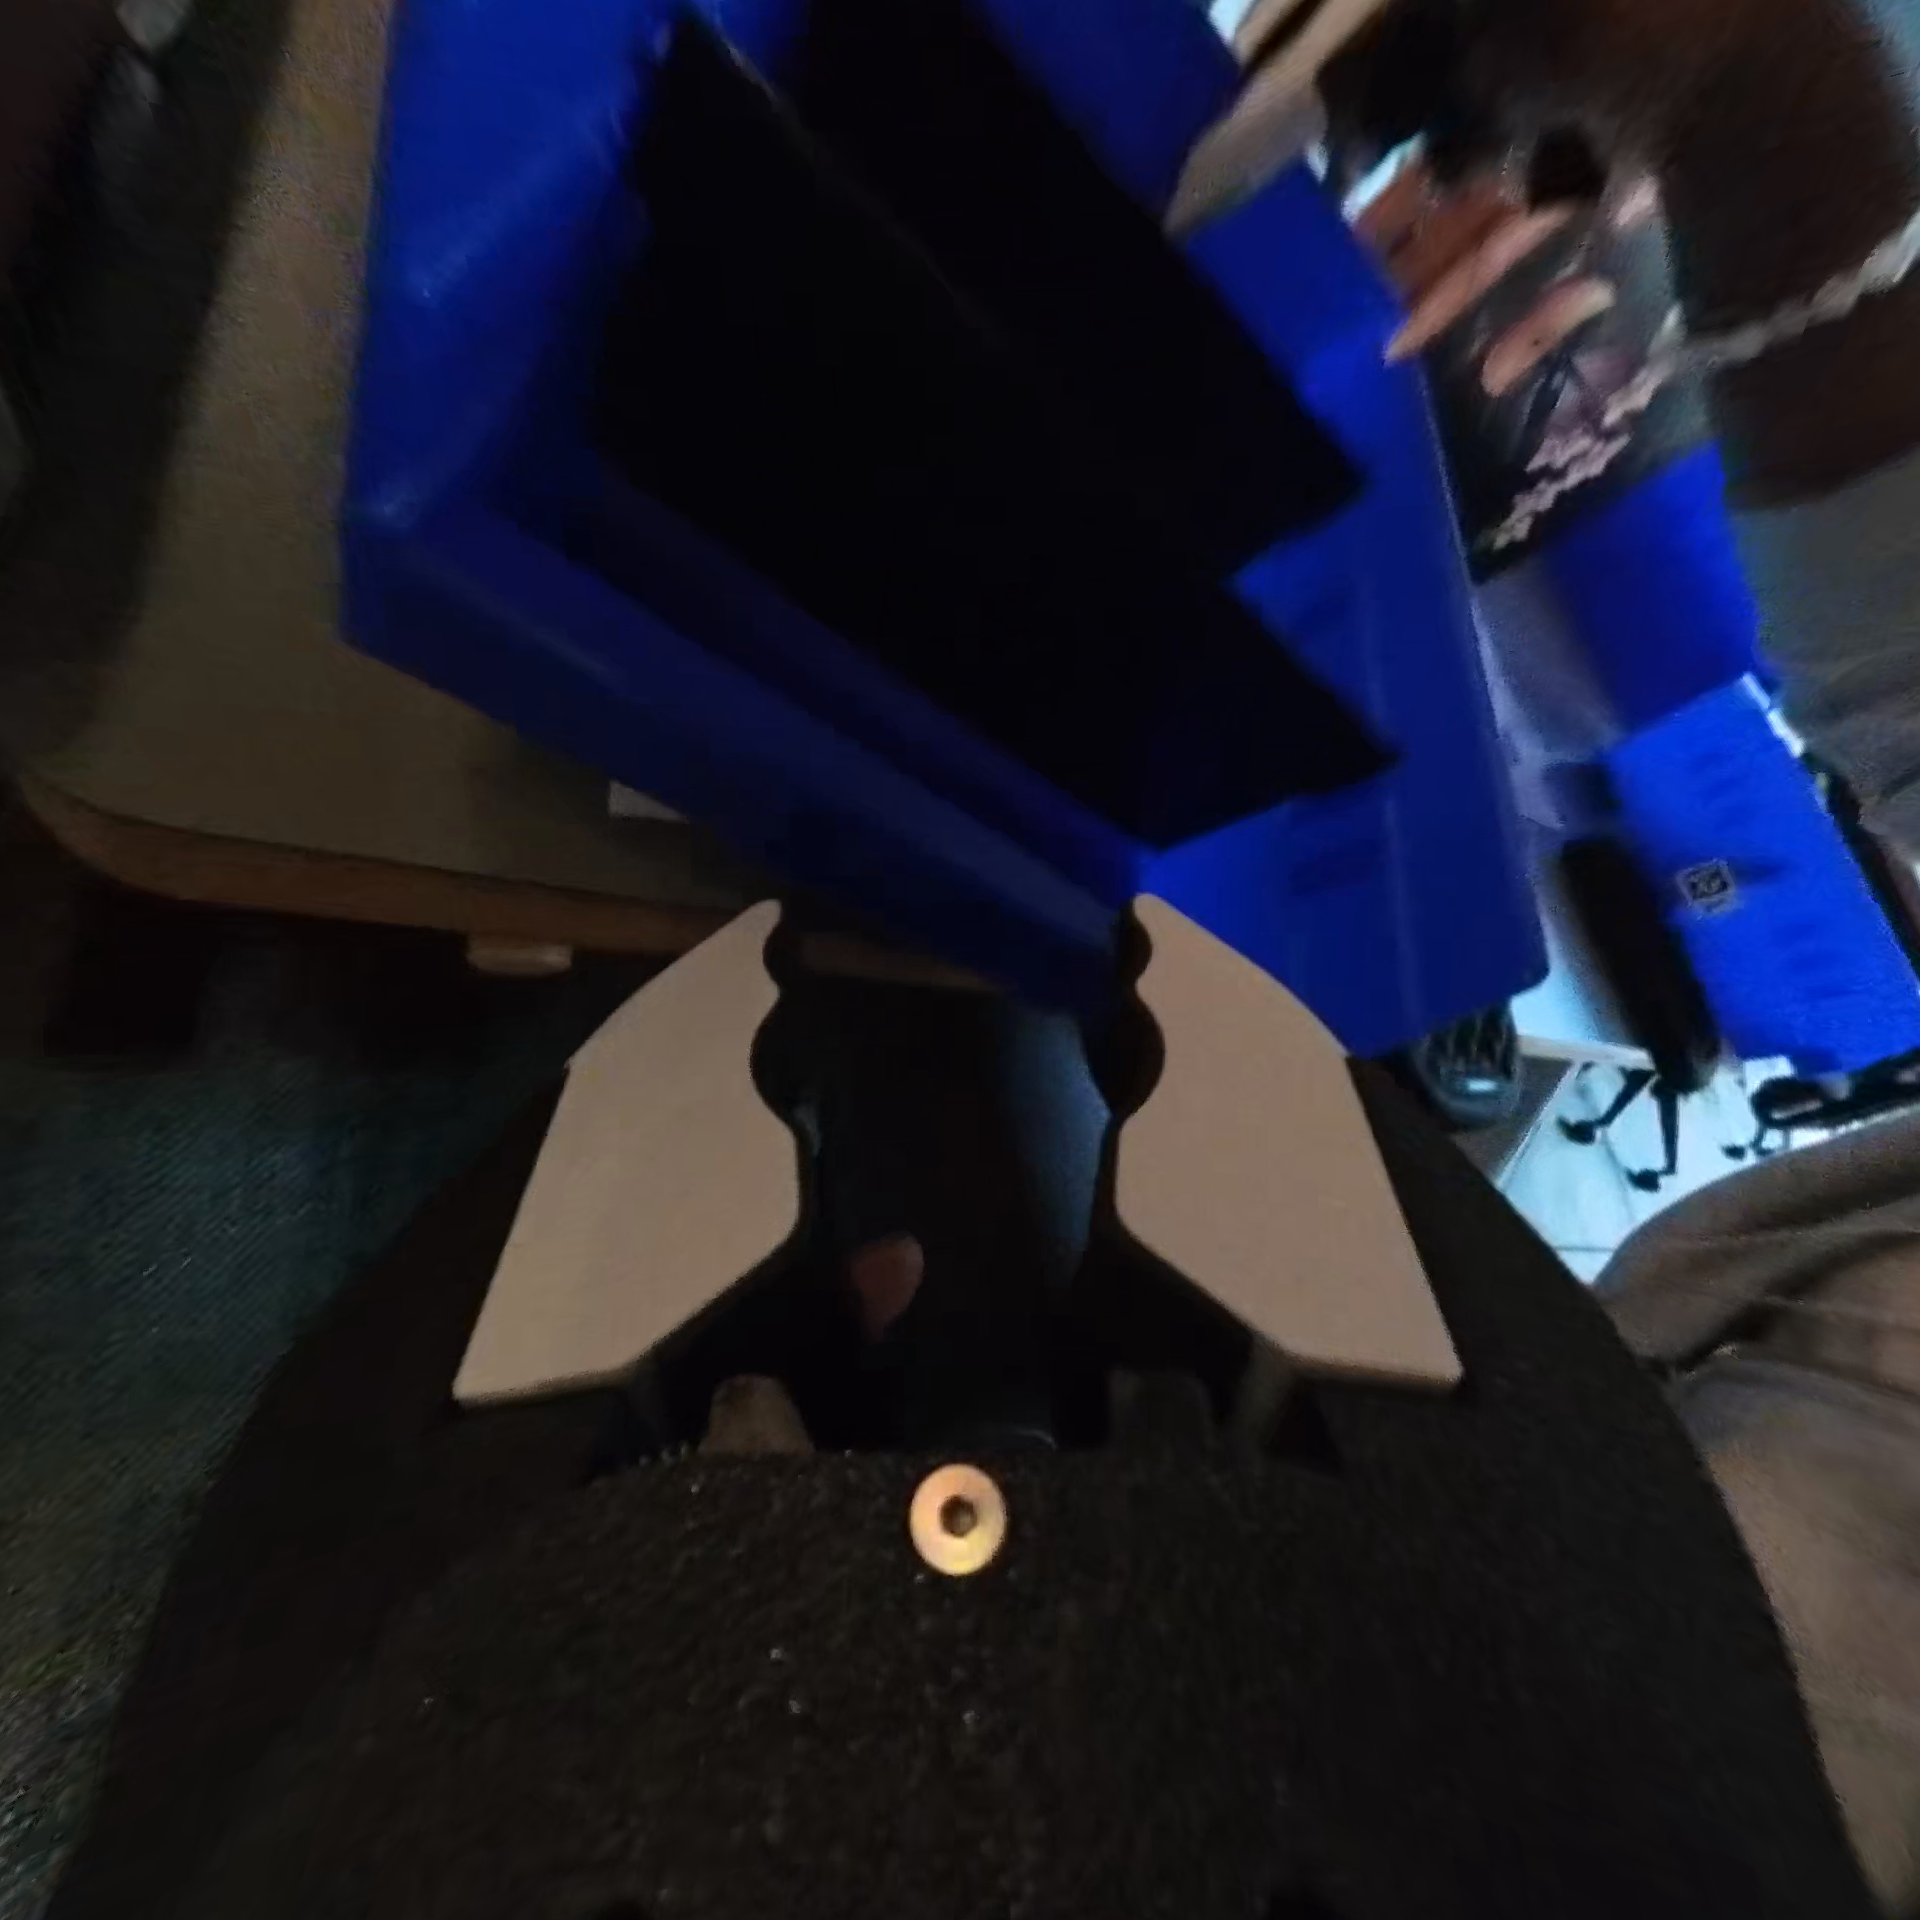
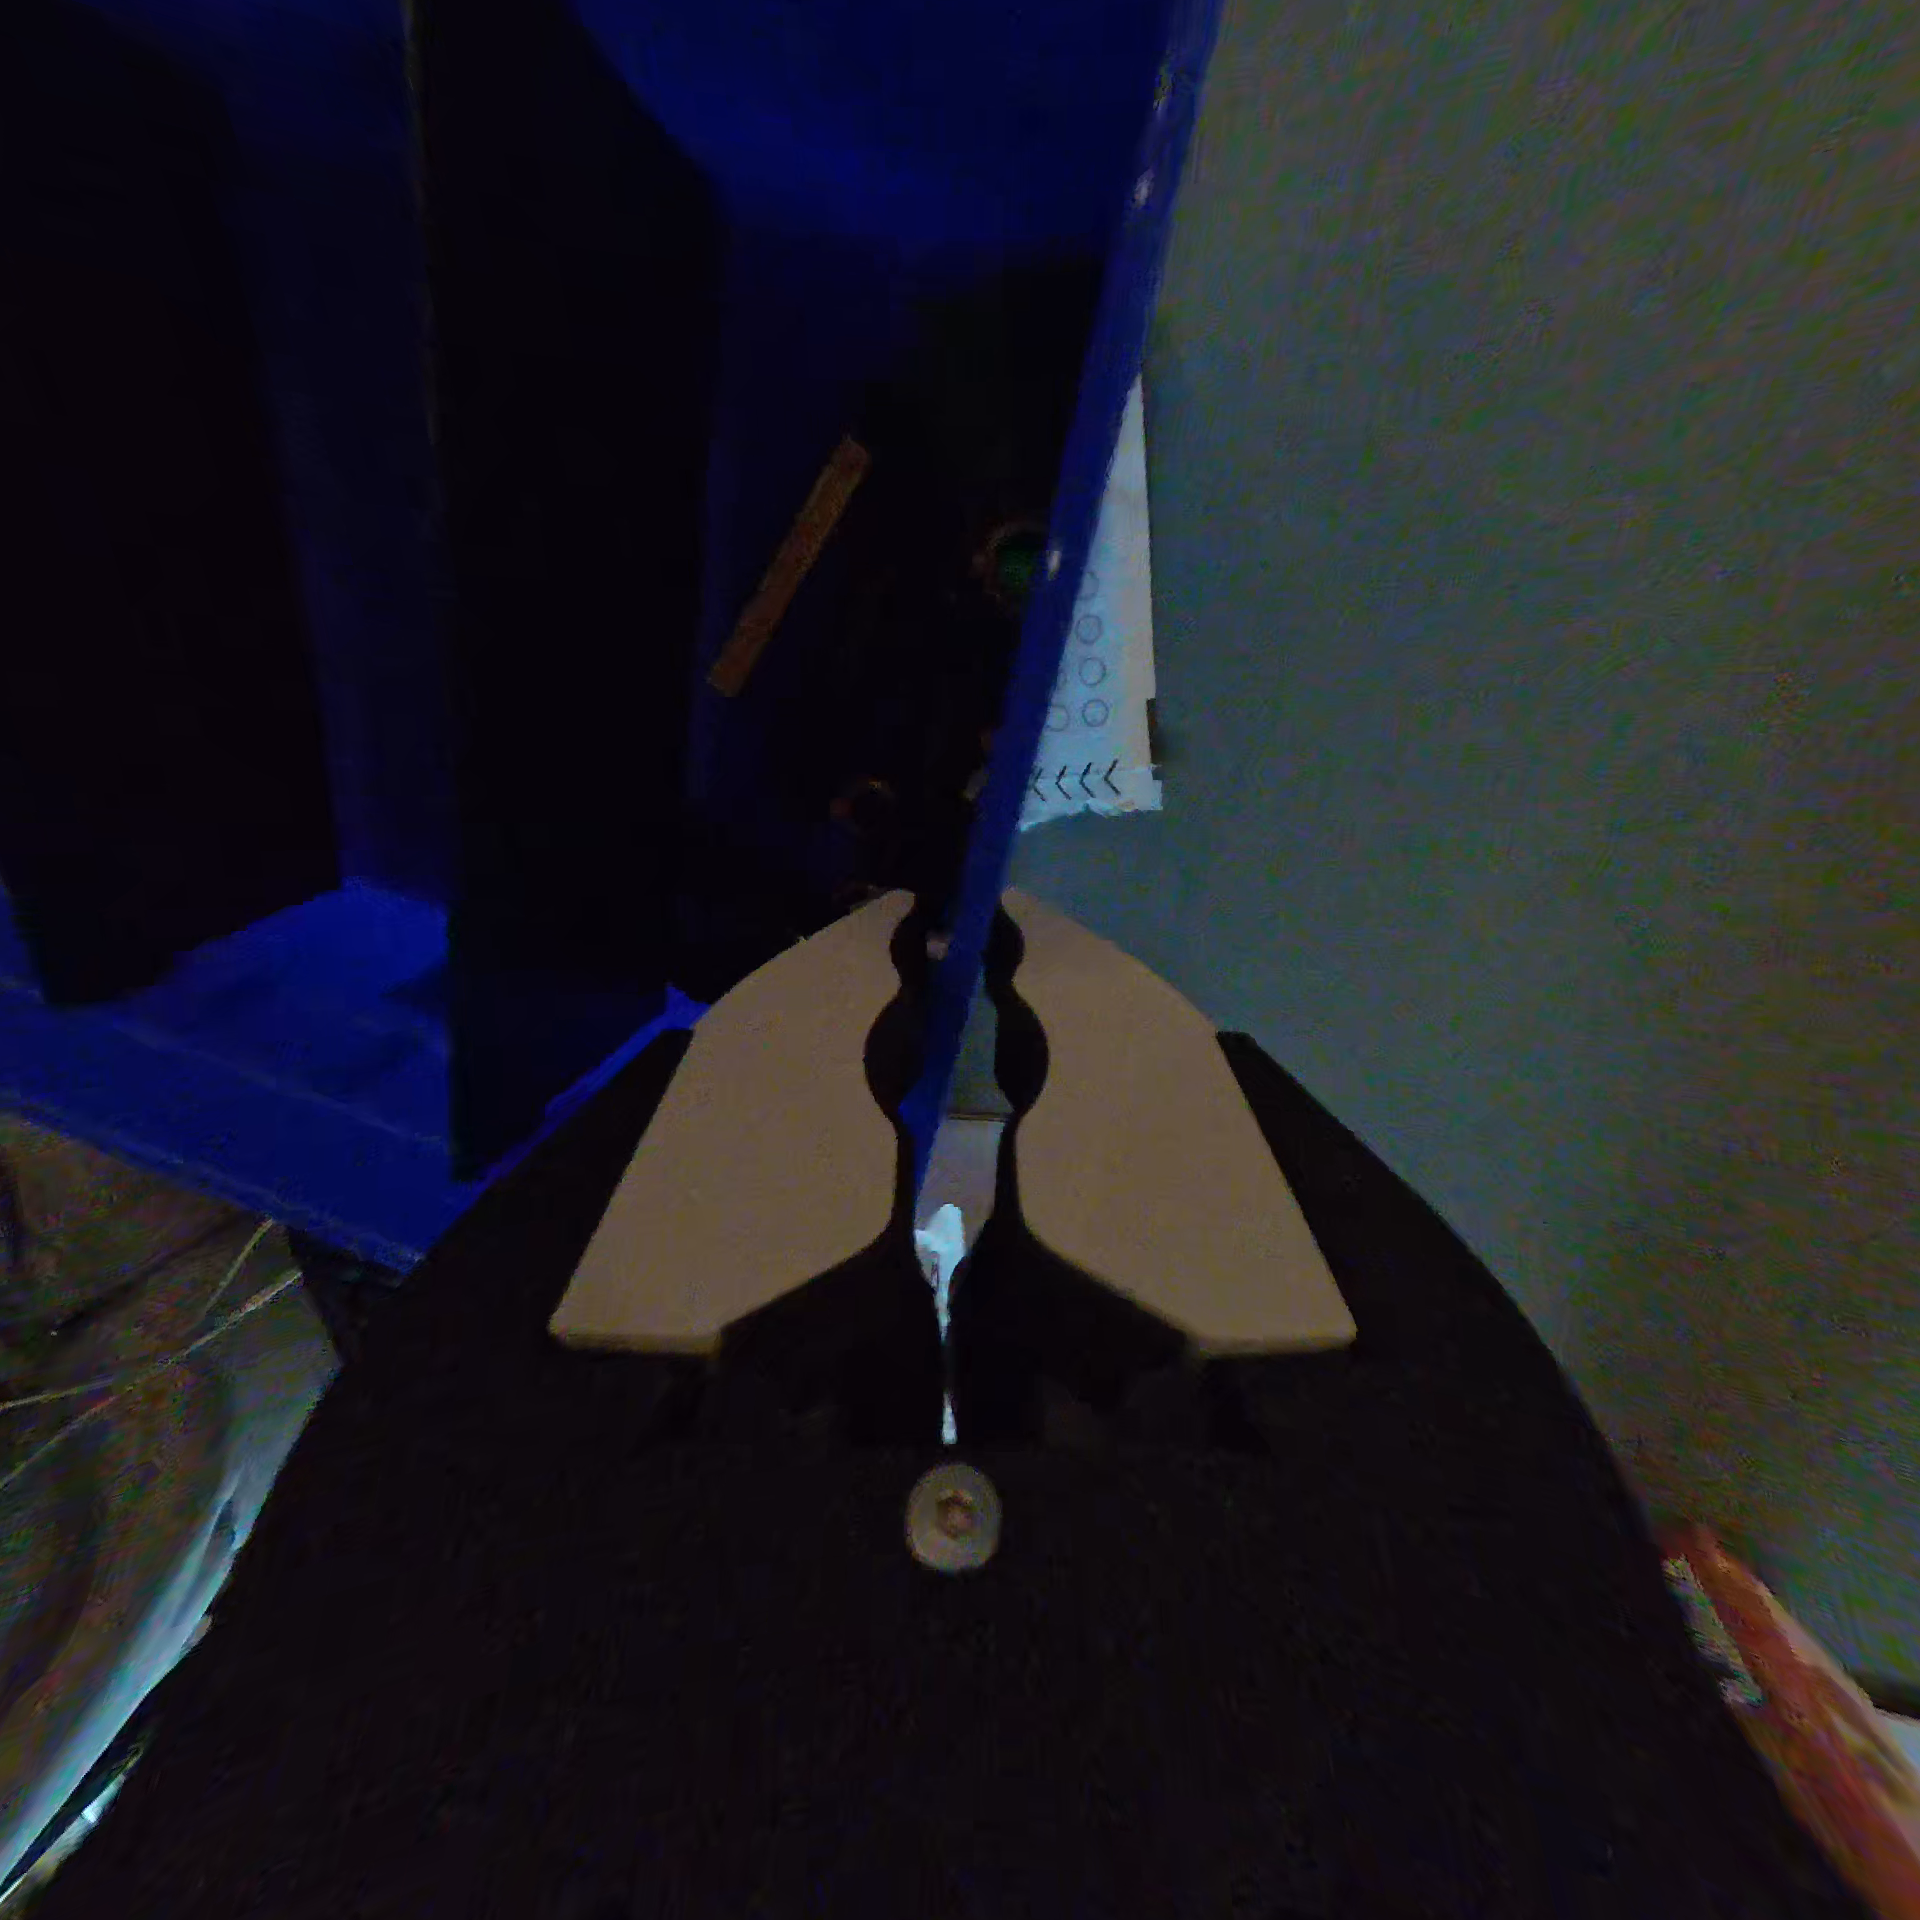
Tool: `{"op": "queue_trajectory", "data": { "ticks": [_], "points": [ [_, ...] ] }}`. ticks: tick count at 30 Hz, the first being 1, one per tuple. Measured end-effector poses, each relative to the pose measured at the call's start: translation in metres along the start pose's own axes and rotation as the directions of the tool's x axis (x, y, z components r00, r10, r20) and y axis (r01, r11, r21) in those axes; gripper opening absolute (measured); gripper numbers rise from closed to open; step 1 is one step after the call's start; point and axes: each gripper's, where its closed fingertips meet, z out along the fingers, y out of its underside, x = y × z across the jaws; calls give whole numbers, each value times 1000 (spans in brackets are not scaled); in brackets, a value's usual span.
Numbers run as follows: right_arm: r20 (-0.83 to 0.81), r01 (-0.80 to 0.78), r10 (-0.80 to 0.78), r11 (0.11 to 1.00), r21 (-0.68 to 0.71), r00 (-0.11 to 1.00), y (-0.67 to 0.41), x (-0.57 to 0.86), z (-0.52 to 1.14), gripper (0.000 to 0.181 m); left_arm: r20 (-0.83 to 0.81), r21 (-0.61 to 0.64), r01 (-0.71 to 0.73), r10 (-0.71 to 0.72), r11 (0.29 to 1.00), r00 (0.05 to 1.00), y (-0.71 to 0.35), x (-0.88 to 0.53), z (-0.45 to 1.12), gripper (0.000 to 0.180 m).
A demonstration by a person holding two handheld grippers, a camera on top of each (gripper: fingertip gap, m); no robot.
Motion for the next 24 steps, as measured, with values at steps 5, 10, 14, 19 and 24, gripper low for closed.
{"op": "queue_trajectory", "data": {
  "ticks": [5, 10, 14, 19, 24],
  "points": [
    [29, 7, -6, 999, -39, 1000, 12, -17, 19, 21, 137, -102, 12, 2, 995, 991, 12, -15, 16, 74],
    [-15, 53, -53, 999, -7, 998, 16, -20, 19, 23, 157, -73, 28, -16, 997, 987, 4, -20, 21, 66],
    [-39, 99, -100, 995, -24, 994, 21, -29, 20, 21, 168, 91, 36, -51, 995, 984, -25, -14, 2, 60],
    [118, 52, -56, 998, 43, 991, 18, -46, 28, 19, 284, 67, -51, 30, 996, 958, -53, 12, -25, 62],
    [197, 60, -82, 992, 112, 977, 19, -54, 30, 18, 372, 57, -135, 105, 989, 922, -79, 32, -34, 64]
  ]
}}
